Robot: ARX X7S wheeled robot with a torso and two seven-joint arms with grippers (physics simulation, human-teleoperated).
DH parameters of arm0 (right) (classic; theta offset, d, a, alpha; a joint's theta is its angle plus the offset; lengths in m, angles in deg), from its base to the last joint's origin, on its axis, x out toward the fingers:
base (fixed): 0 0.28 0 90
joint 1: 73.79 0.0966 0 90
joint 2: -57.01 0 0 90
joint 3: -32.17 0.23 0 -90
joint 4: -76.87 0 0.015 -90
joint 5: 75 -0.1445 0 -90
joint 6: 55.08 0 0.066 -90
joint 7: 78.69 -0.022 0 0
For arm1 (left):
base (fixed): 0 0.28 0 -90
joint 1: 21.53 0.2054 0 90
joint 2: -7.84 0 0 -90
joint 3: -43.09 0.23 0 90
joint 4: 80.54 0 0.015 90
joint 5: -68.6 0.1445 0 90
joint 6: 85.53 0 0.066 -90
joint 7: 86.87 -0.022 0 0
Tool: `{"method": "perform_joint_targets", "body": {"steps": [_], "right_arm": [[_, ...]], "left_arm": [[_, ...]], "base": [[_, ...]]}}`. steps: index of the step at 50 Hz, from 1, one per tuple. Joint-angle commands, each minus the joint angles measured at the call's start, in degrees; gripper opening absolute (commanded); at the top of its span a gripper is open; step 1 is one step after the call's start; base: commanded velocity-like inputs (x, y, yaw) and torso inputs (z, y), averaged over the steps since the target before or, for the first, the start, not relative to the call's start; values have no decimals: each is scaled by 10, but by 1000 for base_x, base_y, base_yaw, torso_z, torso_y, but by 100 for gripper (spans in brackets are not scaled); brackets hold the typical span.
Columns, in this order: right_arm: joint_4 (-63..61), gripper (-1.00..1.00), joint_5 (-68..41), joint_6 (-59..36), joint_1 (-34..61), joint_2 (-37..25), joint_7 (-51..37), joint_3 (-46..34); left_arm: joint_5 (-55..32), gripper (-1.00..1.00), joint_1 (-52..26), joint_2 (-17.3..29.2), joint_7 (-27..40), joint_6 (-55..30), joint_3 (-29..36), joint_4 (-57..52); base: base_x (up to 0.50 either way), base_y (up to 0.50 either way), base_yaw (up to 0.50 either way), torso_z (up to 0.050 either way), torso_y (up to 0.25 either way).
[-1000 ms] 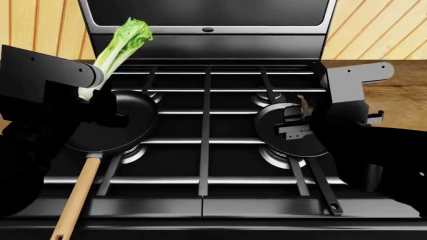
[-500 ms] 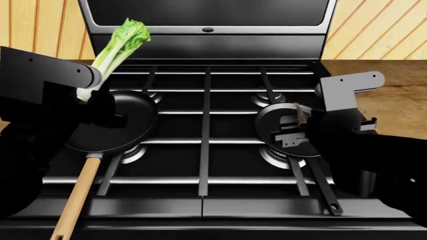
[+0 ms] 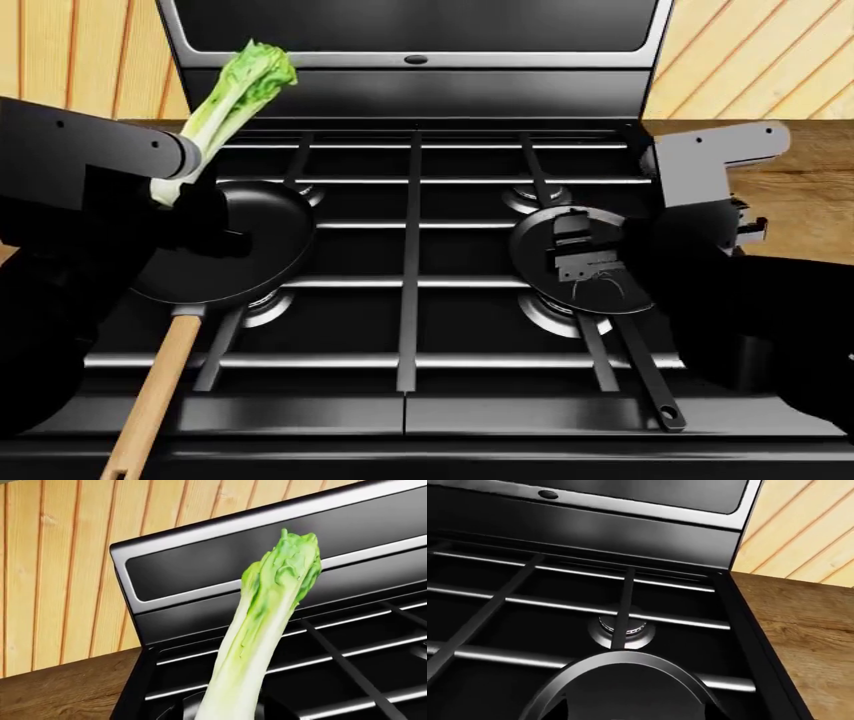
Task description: Place both pans onto different burners. Then place the celery and the shrimp on different pans.
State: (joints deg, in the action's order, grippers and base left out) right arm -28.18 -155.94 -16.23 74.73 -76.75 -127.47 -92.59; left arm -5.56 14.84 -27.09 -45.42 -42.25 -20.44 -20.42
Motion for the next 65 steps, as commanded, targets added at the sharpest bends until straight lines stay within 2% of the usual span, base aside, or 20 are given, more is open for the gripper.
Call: {"method": "perform_joint_targets", "body": {"steps": [1, 16, 36, 49, 65], "right_arm": [[-35, 100, -32, -5, 31, -17, -25, 27], [-77, 100, -80, -2, 78, -60, -61, 80], [-84, 100, -48, 27, 22, -72, -34, 78], [-81, 100, -41, 32, 9, -76, -29, 77], [-75, 100, -31, 34, 6, -62, -22, 67]], "left_arm": [[2, -100, 5, 2, 7, 0, 0, 1], [1, -100, 6, 0, 6, -14, 10, 42], [75, -100, -118, -64, -50, -122, 100, 214], [113, -100, -86, -90, -75, -87, 126, 269], [110, -100, -35, -81, -78, -49, 116, 280]], "base": [[0, 0, 0, 0, 0], [0, 0, 0, 0, 1], [0, 0, 0, 0, 0], [0, 0, 0, 0, 1], [0, 0, 0, 0, 1]]}}
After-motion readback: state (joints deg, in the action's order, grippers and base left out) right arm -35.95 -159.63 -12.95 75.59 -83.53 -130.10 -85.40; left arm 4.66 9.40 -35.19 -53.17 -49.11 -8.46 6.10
